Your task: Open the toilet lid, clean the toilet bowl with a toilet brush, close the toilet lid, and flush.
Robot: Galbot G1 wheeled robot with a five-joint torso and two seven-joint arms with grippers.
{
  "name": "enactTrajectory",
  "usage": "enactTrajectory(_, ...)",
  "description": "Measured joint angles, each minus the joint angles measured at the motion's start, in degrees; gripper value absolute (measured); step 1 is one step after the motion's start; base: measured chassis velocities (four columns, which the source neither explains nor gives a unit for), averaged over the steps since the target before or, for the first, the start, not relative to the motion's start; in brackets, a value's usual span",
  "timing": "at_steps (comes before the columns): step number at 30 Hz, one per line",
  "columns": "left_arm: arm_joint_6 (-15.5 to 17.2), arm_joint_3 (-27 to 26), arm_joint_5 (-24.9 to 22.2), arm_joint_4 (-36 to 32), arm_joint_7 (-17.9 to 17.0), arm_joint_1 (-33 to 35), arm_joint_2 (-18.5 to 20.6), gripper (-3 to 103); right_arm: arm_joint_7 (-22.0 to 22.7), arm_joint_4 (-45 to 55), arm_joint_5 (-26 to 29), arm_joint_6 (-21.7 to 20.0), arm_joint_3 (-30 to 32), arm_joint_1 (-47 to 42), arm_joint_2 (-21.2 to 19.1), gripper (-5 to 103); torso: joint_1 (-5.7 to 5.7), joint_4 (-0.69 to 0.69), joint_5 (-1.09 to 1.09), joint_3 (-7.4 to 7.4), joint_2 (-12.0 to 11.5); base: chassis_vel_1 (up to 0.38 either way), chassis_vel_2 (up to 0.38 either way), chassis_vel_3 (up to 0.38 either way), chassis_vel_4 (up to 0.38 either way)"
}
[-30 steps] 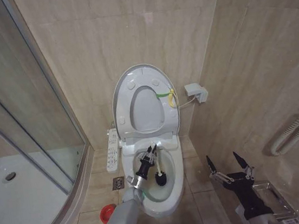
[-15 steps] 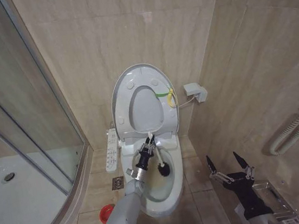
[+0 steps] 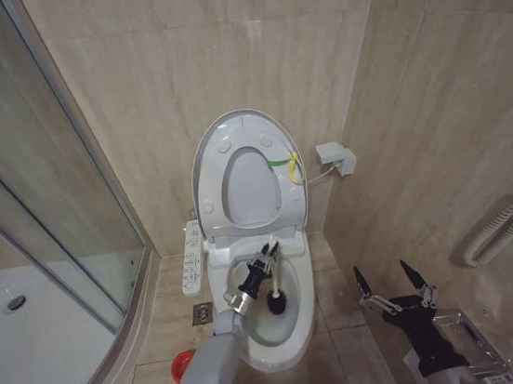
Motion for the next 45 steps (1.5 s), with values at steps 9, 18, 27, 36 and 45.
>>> enactTrajectory(9, 0.16, -0.36, 0.04, 2.16, -1.49, -0.12, -0.01, 21, 0.00, 0.00, 0.00, 0.00, 0.00, 0.00, 0.00, 100, 0.00, 0.02, 0.00, 0.00, 0.00, 0.000, 0.000, 0.000, 0.000)
enactTrajectory(18, -0.06, 0.59, 10.01, 2.30, -1.19, -0.43, -0.02, 21, 0.00, 0.00, 0.00, 0.00, 0.00, 0.00, 0.00, 100, 0.00, 0.00, 0.01, 0.00, 0.00, 0.000, 0.000, 0.000, 0.000)
enactTrajectory(27, 1.37, 1.89, -5.12, -0.29, -2.99, 0.45, -0.03, 21, 0.00, 0.00, 0.00, 0.00, 0.00, 0.00, 0.00, 100, 0.00, 0.01, 0.00, 0.00, 0.01, 0.000, 0.000, 0.000, 0.000)
enactTrajectory(36, -0.21, 0.02, 10.93, 0.34, -2.91, 2.41, 0.00, 21, 0.00, 0.00, 0.00, 0.00, 0.00, 0.00, 0.00, 100, 0.00, 0.02, 0.01, 0.00, 0.01, 0.000, 0.000, 0.000, 0.000)
enactTrajectory(45, -0.13, 2.31, 12.12, -14.08, -2.51, 5.94, 6.58, 21, 0.00, 0.00, 0.00, 0.00, 0.00, 0.00, 0.00, 100, 0.00, 0.00, -0.01, 0.00, 0.01, 0.000, 0.000, 0.000, 0.000)
